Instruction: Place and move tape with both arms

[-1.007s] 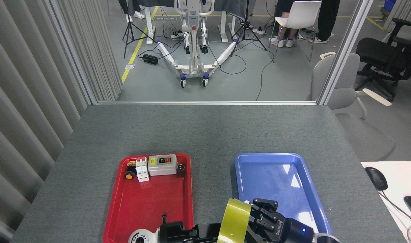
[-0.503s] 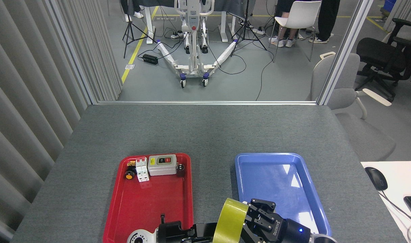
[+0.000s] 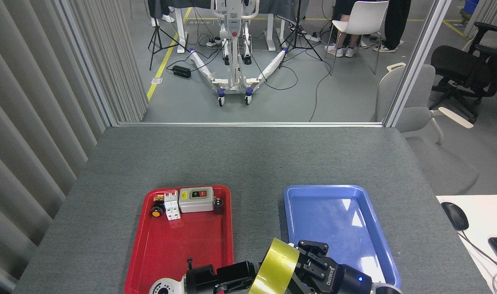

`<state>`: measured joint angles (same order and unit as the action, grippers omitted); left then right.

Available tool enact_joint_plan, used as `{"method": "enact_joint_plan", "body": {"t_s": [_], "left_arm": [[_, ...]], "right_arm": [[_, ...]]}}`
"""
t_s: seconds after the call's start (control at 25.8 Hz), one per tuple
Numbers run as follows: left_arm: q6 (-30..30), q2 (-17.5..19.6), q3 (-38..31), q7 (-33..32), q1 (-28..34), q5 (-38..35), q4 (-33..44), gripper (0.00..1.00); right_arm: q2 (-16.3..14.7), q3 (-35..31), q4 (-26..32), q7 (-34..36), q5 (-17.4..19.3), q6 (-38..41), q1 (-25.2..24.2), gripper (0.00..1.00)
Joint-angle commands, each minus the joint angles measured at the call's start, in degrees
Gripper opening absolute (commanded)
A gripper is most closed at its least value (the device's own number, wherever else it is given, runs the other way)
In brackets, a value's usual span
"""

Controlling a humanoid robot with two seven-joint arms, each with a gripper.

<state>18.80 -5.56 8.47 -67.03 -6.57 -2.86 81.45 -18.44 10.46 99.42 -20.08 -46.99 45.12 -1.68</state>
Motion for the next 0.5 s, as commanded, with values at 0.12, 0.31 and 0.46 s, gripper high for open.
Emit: {"method": "enact_joint_plan", "body": {"t_s": [0.12, 0.31, 0.46], "left_arm": [[0.54, -1.04, -3.81, 4.01, -0.02, -1.27, -0.68, 1.00], [0.63, -1.04, -6.62, 10.51, 0.15, -5.49, -0.33, 1.00], [1.42, -0.86, -7.42, 16.31, 0.77, -7.25, 0.11, 1.00]], "right_arm": [[2.18, -0.97, -0.01, -3.30, -0.04, -0.12, -0.43, 0.26], [2.88, -1.15, -0.01, -3.57, 0.14, -0.12, -0.60, 0.26], [2.88, -3.61, -0.01, -4.01, 0.14, -0.12, -2.36, 0.26]]}}
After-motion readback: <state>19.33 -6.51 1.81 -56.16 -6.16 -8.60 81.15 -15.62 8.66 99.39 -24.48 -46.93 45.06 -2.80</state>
